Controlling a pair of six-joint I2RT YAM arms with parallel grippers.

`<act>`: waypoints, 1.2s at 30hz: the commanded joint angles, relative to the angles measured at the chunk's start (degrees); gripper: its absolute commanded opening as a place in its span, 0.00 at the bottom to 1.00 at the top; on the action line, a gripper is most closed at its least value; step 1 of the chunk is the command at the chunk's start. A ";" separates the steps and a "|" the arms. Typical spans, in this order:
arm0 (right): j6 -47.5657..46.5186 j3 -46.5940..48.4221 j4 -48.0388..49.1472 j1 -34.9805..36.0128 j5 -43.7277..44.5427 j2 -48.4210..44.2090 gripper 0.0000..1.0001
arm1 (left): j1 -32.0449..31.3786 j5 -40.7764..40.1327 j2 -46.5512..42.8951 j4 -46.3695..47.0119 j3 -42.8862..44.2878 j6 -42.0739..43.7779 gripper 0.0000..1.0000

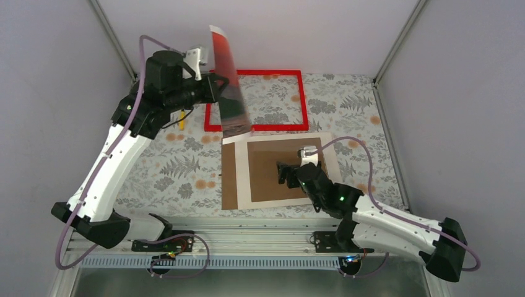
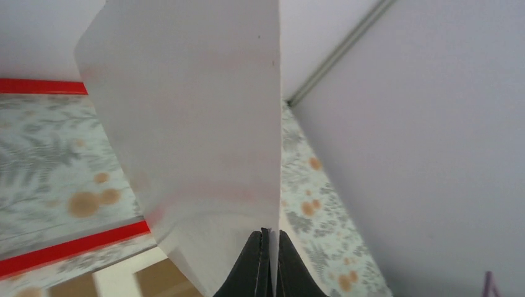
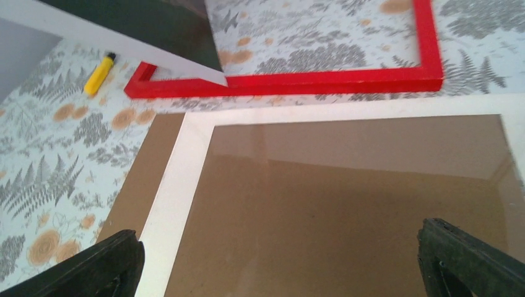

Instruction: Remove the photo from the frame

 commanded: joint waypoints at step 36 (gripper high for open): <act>1.74 -1.94 -3.34 0.25 3.74 -7.31 1.00 | -2.63 14.05 -4.61 49.47 -69.28 -16.08 0.02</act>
